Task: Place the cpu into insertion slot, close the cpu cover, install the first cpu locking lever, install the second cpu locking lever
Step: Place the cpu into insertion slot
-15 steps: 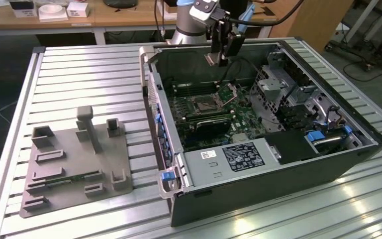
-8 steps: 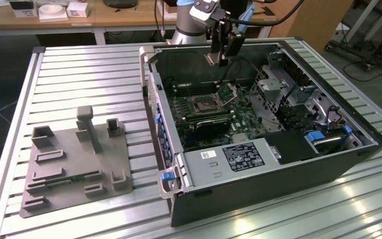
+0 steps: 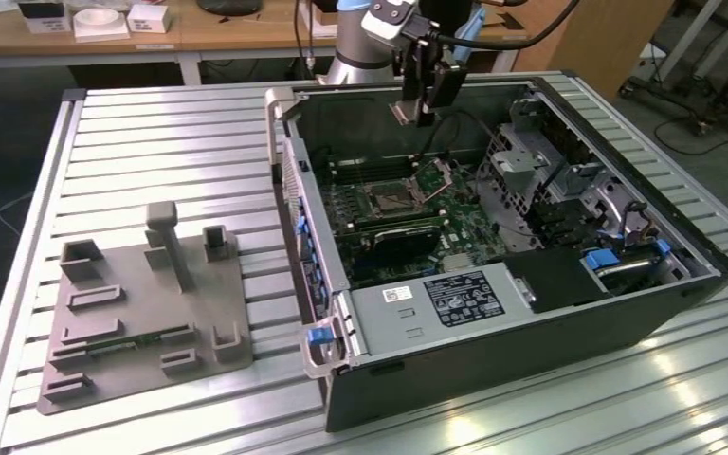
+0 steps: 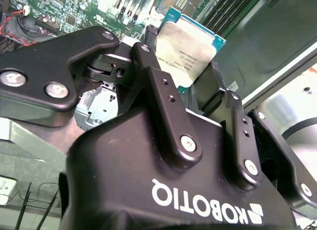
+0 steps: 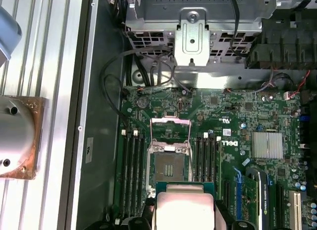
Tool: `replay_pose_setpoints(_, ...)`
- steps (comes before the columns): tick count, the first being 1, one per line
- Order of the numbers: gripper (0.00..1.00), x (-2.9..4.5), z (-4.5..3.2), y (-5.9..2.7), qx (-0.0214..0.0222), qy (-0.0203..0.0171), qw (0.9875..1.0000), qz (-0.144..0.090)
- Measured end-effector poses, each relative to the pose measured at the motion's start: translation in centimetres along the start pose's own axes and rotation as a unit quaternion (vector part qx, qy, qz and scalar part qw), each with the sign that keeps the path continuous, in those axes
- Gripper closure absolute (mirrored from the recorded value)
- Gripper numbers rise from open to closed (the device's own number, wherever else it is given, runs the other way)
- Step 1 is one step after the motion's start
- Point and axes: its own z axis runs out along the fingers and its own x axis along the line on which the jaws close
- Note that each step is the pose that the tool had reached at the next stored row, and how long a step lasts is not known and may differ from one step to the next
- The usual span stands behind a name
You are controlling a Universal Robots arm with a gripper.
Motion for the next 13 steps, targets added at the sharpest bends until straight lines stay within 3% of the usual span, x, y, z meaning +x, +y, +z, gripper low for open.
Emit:
replay_pose_setpoints(1, 0.46, 0.00, 0.03, 0.00, 0.0013, 0.0000, 1.0000, 0.000)
replay_pose_setpoints(2, 0.46, -0.01, 0.37, 0.04, 0.0121, 0.0004, 0.9999, 0.000)
replay_pose_setpoints(3, 0.46, -0.02, 0.66, 0.14, 0.0142, 0.0005, 0.9999, 0.000)
replay_pose_setpoints(8, 0.46, -0.05, 1.49, 0.37, 0.0201, 0.0010, 0.9998, 0.001)
replay_pose_setpoints(13, 0.46, -0.06, 2.27, 0.38, 0.0231, 0.0012, 0.9997, 0.001)
